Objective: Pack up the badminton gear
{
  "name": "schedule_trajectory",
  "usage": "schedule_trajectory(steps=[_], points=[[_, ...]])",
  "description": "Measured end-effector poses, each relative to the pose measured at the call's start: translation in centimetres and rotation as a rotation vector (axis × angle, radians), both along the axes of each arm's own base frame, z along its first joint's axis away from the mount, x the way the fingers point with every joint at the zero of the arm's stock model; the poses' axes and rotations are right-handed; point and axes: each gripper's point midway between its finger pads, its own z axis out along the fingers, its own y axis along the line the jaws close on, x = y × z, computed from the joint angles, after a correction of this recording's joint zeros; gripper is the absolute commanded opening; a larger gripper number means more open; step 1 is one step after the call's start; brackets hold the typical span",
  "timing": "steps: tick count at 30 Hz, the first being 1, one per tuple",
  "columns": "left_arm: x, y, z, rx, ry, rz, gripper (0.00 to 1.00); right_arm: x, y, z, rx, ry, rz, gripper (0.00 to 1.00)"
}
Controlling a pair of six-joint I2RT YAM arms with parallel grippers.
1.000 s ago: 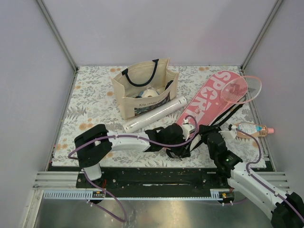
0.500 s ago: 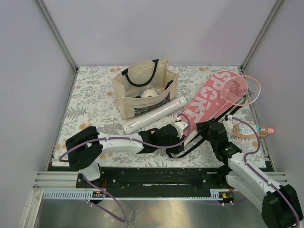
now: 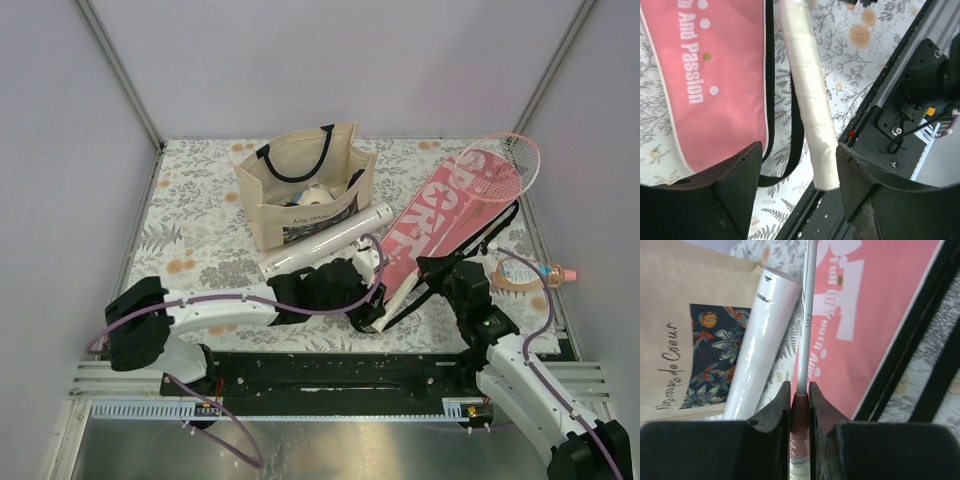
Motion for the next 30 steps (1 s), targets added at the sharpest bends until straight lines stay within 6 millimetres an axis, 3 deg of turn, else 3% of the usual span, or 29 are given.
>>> schedule_trajectory(steps=[6,10,13,22,30], points=[[0.3,2.4,5.1,-0.035,-0.109,0.002,0.70,-2.0,-0.8,-0.1,-0.045,0.098,0.011,0.00],[1.3,2.8,5.6,0.001,-0.171,0.014,0.69,-3.7,-1.4,1.1,-0.048,0.108,0.014,0.00],[1.9,2.6,4.1,0.053,-0.197,0.006,0.68,-5.1,-1.9,1.4,-0.056,0.133,0.011,0.00],[3.1,0.5,-4.5,0.242,-0.222,-0.077,0.68,-8.4,-4.2,0.0,-0.104,0.191,-0.035,0.00],[4.1,-1.8,-6.7,0.279,-0.253,-0.110,0.67,-8.9,-4.5,-0.3,-0.110,0.201,-0.039,0.00]])
